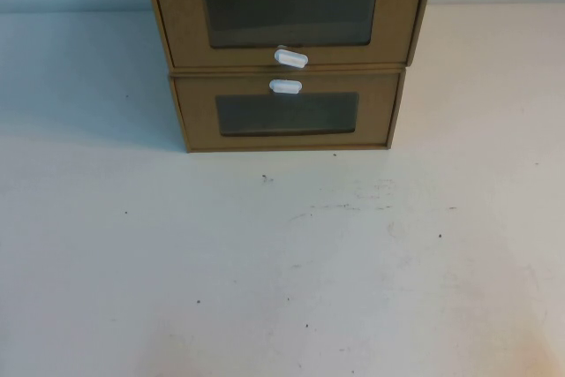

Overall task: Open the shoe box
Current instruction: 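Pull the top drawer of the cardboard box fully open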

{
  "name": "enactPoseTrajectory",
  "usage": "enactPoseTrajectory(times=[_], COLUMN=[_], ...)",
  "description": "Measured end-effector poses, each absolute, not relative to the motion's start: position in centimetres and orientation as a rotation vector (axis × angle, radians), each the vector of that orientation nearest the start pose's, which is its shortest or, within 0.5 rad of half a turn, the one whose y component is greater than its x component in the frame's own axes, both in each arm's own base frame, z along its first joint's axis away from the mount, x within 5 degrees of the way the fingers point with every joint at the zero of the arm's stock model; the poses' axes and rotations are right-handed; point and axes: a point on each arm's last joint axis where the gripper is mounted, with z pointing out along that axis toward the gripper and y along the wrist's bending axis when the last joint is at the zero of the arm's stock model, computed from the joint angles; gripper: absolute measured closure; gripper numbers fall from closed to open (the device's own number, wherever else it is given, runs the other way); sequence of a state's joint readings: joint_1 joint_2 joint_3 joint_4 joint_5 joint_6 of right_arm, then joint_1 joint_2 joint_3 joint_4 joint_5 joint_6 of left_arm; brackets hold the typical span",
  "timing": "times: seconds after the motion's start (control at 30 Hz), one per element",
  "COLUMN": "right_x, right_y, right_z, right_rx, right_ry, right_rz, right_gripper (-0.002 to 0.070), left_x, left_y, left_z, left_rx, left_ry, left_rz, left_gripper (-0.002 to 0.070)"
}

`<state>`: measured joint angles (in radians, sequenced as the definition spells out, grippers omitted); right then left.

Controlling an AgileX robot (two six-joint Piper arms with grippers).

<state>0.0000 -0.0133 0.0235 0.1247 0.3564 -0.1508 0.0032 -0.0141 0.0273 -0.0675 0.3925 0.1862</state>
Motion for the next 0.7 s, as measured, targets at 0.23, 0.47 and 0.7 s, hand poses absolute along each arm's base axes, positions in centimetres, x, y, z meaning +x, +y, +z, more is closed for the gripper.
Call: enactPoseTrajectory(times=[0.23, 0.47, 0.7], right_x=[5.3, 5.3, 5.3], right_y=[0.4, 0.4, 0.4], right_z=[17.4, 17.4, 17.4], right_rx=[-0.062, -0.062, -0.062], right_ry=[1.846, 1.846, 1.846], right_rz=[0.016, 0.016, 0.016], right_gripper=[0.0690, 0.0689, 0.0689], left_x=[5.3, 5.6, 5.6], left_y=[-0.5, -0.8, -0.3], left_z=[17.4, 19.3, 20.1], left_rx=[0.061, -0.321, -0.439], left_ry=[1.840, 1.614, 1.498], left_rz=[-0.026, -0.432, -0.506], left_gripper=[0.0680, 0.0680, 0.0680])
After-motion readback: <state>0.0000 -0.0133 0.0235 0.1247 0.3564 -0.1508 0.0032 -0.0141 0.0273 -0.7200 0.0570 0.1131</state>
